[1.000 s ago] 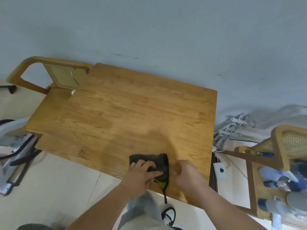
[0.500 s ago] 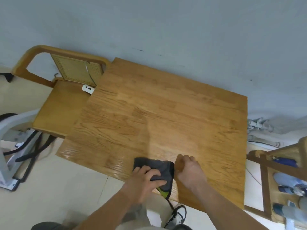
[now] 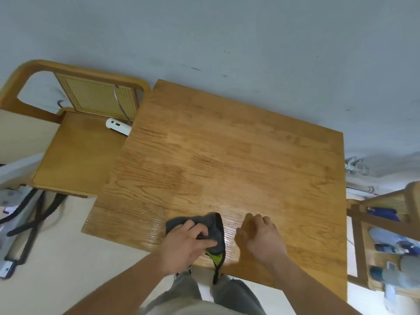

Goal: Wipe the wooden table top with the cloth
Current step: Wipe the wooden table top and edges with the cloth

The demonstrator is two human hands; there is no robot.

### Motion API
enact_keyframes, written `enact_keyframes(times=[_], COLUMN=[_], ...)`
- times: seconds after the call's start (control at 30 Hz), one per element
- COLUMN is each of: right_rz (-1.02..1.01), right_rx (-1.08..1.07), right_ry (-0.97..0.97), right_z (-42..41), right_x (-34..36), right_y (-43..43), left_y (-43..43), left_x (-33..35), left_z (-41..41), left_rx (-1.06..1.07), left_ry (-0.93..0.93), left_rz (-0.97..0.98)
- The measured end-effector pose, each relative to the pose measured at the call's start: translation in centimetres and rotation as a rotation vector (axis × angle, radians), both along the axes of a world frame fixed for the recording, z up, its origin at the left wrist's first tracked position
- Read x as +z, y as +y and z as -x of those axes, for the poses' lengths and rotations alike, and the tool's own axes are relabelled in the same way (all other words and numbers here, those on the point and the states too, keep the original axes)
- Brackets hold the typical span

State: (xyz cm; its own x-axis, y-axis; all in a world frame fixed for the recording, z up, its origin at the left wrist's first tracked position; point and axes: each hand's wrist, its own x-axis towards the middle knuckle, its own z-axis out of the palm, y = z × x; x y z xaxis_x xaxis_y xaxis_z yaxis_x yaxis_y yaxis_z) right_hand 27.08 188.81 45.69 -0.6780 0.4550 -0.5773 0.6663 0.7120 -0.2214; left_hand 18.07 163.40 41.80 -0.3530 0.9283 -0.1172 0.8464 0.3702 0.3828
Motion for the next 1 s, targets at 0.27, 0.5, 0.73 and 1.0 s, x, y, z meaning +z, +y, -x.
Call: enact_keyframes(times=[0.27,0.5,0.73,1.0], right_rz=[-0.123,-0.134,-0.18,-0.176], right_rx=[-0.135,-0.064,0.102,0.139], right_ry=[-0.05,-0.062,-0.11,-0.147], right_z=[-3.4,-5.5,-5.9,-6.1], right_x=[0.0,-0.7,-1.7,-2.7], right_y=[7.4,13.3,14.7,15.3], left_y=[13.6,20.4,28.6,24.3], left_x=[-0.1,-2.0,-1.1,-0.8], left_z=[-1.5,-1.6,-1.8,3.8], left_rx=[0.748,-0.183,0.466,-0.065], left_ry=[-0.06,0.022,0.024,0.034], left_rz=[0.196,0.023,0.228,0.029])
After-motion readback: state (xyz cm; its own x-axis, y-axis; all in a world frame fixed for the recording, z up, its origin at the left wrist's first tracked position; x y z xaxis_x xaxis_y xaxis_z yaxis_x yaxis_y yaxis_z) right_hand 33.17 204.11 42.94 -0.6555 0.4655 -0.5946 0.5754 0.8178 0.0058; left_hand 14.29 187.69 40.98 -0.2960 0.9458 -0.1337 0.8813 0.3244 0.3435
